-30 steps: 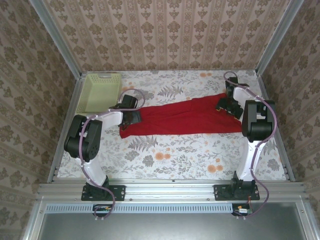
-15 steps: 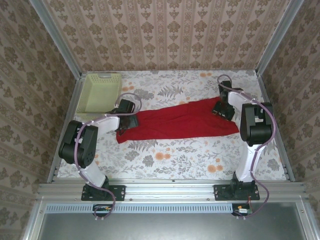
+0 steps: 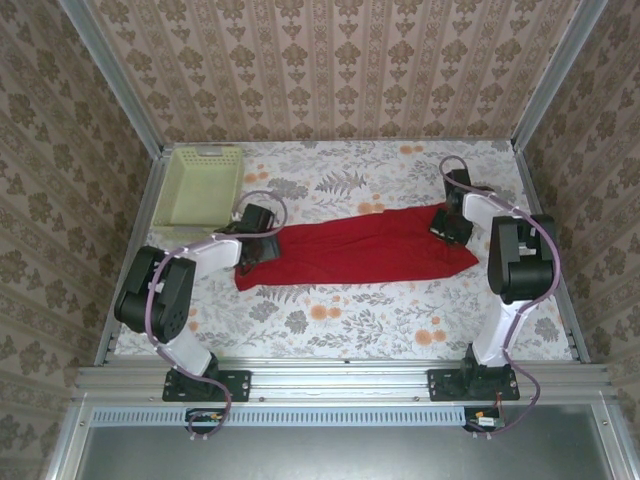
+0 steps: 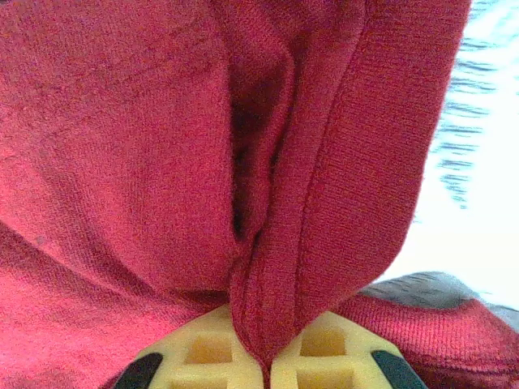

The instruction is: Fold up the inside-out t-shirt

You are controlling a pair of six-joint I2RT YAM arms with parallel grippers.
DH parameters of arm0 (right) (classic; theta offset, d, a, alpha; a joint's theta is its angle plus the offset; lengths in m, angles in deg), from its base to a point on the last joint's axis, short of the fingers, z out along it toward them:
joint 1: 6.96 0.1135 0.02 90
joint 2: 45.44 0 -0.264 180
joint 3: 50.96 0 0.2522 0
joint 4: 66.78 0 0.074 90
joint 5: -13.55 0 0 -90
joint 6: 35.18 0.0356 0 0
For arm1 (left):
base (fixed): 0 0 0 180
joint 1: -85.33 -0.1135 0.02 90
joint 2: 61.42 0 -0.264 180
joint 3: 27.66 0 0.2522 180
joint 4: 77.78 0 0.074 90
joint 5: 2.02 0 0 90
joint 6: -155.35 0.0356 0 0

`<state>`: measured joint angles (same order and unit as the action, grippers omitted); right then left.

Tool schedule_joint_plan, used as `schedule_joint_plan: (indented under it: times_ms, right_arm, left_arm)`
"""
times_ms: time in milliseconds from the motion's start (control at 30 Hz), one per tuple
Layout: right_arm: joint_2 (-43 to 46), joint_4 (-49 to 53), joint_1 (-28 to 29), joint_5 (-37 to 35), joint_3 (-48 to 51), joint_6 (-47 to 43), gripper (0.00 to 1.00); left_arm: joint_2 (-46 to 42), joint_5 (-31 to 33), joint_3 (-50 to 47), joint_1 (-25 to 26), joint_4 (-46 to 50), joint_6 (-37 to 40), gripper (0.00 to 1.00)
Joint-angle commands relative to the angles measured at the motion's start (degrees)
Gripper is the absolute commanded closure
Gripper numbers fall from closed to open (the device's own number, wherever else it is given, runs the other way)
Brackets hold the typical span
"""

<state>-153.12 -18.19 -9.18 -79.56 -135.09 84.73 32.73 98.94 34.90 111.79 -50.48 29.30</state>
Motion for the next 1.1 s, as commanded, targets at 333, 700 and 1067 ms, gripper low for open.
schedule_joint_plan:
  times_ms: [333, 700, 1067]
  right_arm:
    - [11.68, 12.43, 0.77, -22.29, -6.45, -6.64, 1.0]
    - [16.4, 16.47, 15.57, -24.04, -11.59, -11.43, 1.0]
    - [10.95, 20.03, 36.36, -8.52, -19.3, -3.76, 1.0]
  left_arm:
    - [-13.38, -2.98, -0.42, 8.8, 9.83, -5.07, 0.19]
    - [-12.09, -4.21, -4.96, 4.48, 7.67, -3.32, 0.25]
    - [-9.95, -11.97, -12.17, 4.48, -4.81, -3.91, 0.39]
